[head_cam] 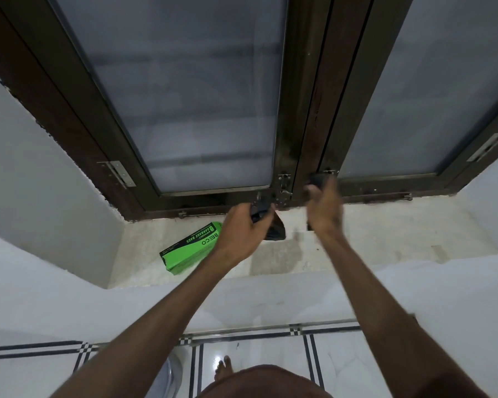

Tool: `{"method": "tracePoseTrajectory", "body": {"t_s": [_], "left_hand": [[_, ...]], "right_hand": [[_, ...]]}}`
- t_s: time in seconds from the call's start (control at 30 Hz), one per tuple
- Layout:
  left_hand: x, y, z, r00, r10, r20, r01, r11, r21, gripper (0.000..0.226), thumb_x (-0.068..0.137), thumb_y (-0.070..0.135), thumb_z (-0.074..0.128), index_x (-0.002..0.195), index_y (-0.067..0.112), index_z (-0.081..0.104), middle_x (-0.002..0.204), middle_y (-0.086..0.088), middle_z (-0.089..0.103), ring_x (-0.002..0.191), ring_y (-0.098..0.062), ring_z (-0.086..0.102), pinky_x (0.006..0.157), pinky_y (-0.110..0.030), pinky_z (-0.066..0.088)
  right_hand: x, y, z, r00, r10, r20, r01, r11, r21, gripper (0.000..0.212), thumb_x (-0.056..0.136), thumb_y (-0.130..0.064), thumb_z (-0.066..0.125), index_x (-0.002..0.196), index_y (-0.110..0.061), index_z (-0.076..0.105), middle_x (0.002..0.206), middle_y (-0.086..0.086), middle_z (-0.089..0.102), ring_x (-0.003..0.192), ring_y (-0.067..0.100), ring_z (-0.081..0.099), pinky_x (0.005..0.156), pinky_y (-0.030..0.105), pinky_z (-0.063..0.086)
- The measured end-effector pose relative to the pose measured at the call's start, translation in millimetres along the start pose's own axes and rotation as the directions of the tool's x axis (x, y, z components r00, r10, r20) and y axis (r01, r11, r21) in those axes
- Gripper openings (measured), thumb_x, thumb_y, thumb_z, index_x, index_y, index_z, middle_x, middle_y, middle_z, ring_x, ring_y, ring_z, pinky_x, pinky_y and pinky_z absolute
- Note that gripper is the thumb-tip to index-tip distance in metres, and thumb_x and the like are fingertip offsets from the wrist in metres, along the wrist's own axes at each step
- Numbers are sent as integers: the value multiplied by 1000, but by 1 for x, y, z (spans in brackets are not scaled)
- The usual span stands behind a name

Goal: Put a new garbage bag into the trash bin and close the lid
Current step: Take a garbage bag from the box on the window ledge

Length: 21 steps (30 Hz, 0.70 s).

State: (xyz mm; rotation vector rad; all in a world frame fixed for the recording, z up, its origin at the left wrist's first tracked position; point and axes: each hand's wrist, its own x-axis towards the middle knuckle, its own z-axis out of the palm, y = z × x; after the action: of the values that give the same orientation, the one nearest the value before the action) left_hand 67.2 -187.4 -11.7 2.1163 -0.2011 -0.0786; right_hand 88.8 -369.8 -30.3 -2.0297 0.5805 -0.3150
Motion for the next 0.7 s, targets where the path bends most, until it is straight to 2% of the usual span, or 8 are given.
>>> {"method": "tracePoseTrajectory", "body": {"t_s": [0.07, 0.13, 0.2, 0.23, 0.3, 0.4, 0.57, 0.7], "left_hand": [[2, -15, -31, 985, -109, -130, 84, 978, -190, 24, 95, 31, 61, 75, 20, 69, 75, 2, 72, 70, -11, 66, 73, -29, 51], [8, -29, -53, 950, -222, -220, 160, 950, -268, 25, 94, 36, 61, 75, 21, 65, 74, 2, 67, 66, -9, 60, 69, -28, 46], [13, -27, -49, 949, -260, -180, 201, 935, -291, 22, 95, 37, 60, 84, 18, 65, 76, 0, 67, 66, -8, 59, 65, -22, 46], [13, -24, -41, 956, -269, -118, 226, 931, -287, 23, 95, 36, 59, 89, 15, 66, 78, -1, 68, 67, -8, 60, 63, -19, 46], [10, -20, -29, 963, -269, -6, 260, 936, -235, 32, 95, 40, 58, 95, 10, 69, 88, -9, 74, 76, -18, 67, 69, -24, 50], [6, -33, -31, 967, -246, 66, 254, 954, -162, 34, 94, 43, 57, 106, 14, 69, 101, -7, 75, 92, -19, 70, 83, -35, 53], [-4, -66, -53, 966, -243, -90, 241, 970, -29, 42, 90, 37, 65, 124, 16, 53, 113, -2, 69, 100, -21, 64, 87, -39, 52], [-12, -90, -73, 952, -114, -283, 214, 910, 355, 47, 92, 15, 57, 135, 19, 38, 110, -13, 68, 93, -40, 64, 69, -40, 45]], "right_hand": [[26, 26, -31, 988, 109, -114, -105, 994, 35, 27, 101, -17, 49, 121, 0, 47, 110, 21, 60, 107, 36, 59, 77, 33, 38], [31, 37, -43, 990, 116, -82, -110, 991, 73, 27, 101, -23, 49, 121, -4, 48, 106, 14, 56, 107, 35, 58, 83, 38, 43], [20, 34, -28, 996, 88, 10, -89, 984, 154, 24, 101, -24, 50, 122, -11, 51, 109, 7, 59, 106, 28, 59, 90, 39, 46], [11, 30, -16, 994, 82, 71, -94, 974, 204, 22, 101, -24, 51, 121, -15, 53, 109, 5, 61, 103, 26, 60, 88, 36, 48], [-9, 22, 9, 979, 94, 179, -142, 949, 281, 18, 101, -26, 52, 118, -19, 54, 103, 1, 63, 90, 16, 62, 74, 29, 48], [-28, 24, 33, 959, 117, 258, -204, 917, 342, 16, 99, -27, 58, 112, -17, 59, 101, 0, 66, 87, 12, 61, 70, 25, 47], [-49, 34, 51, 952, 105, 289, -223, 883, 414, 9, 93, -23, 68, 102, -24, 66, 99, -3, 73, 91, 10, 66, 74, 21, 50], [-52, 31, 60, 946, 88, 311, -228, 862, 452, 19, 90, -18, 71, 109, -19, 69, 100, -5, 75, 92, 6, 68, 77, 18, 50]]}}
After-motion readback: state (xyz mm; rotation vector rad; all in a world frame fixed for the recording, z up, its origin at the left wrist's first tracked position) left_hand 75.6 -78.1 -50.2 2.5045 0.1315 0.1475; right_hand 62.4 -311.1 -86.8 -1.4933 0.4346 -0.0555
